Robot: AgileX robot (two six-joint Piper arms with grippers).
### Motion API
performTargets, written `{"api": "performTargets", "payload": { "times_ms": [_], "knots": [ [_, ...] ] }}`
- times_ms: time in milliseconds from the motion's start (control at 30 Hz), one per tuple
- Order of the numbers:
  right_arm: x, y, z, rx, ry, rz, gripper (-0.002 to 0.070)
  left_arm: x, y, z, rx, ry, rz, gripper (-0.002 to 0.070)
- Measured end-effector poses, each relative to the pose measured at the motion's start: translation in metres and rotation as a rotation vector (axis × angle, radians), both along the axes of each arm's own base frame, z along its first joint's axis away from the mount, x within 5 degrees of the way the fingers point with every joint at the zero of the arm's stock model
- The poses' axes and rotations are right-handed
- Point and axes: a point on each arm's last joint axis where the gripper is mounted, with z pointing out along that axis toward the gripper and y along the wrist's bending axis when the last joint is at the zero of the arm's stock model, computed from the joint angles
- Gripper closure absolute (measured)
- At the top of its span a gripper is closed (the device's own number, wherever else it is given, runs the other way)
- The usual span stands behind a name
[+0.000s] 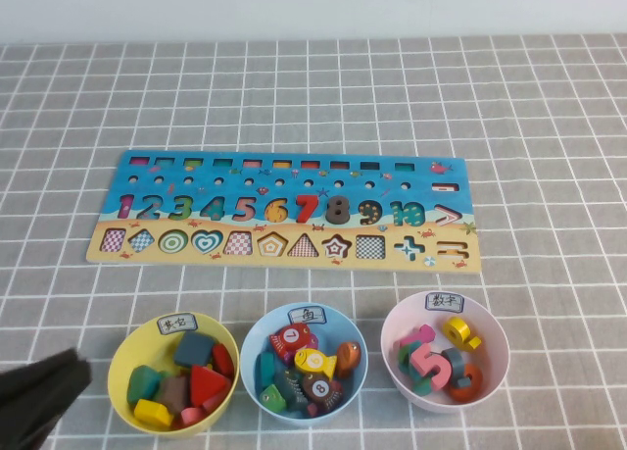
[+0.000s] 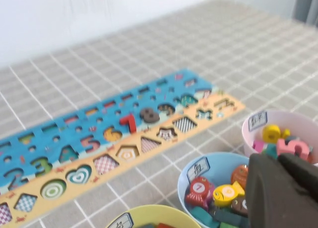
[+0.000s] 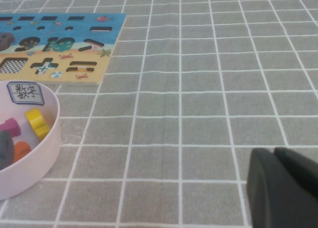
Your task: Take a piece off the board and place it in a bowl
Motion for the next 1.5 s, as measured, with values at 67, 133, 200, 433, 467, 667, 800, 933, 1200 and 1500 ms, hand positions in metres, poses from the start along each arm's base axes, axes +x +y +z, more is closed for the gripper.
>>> {"api": "performTargets", "payload": {
  "times_ms": [67,133,200,433,467,667,800,933,1200,1500],
  "knots": [
    [0.000,0.000,0.000,0.000,0.000,0.000,0.0694,-0.010,0.008,-0.006,-0.034,-0.040,0.000,0.0675],
    [0.000,0.000,0.000,0.000,0.000,0.000,0.0694,-0.015,0.013,-0.013,-0.041,-0.048,0.000,0.0675],
    [0.000,0.000,0.000,0.000,0.000,0.000,0.0694,-0.018,0.015,-0.019,-0.046,-0.027,0.000,0.0675],
    [0.000,0.000,0.000,0.000,0.000,0.000,0.0694,-0.018,0.016,-0.024,-0.032,-0.025,0.008,0.0675],
    [0.000,0.000,0.000,0.000,0.000,0.000,0.0694,-0.017,0.016,-0.025,-0.031,-0.050,0.011,0.0675],
    [0.000,0.000,0.000,0.000,0.000,0.000,0.0694,-0.009,0.011,-0.044,-0.008,-0.154,0.010,0.0675],
    [0.000,0.000,0.000,0.000,0.000,0.000,0.0694,-0.006,0.007,-0.062,-0.016,-0.212,-0.008,0.0675],
    [0.000,0.000,0.000,0.000,0.000,0.000,0.0694,-0.005,0.006,-0.070,-0.021,-0.266,0.003,0.0675],
    [0.000,0.000,0.000,0.000,0.000,0.000,0.0694,0.005,0.027,-0.065,-0.046,-0.319,0.375,0.0675],
    [0.000,0.000,0.000,0.000,0.000,0.000,0.0694,-0.001,0.043,-0.083,-0.055,-0.360,0.615,0.0675]
  ]
}}
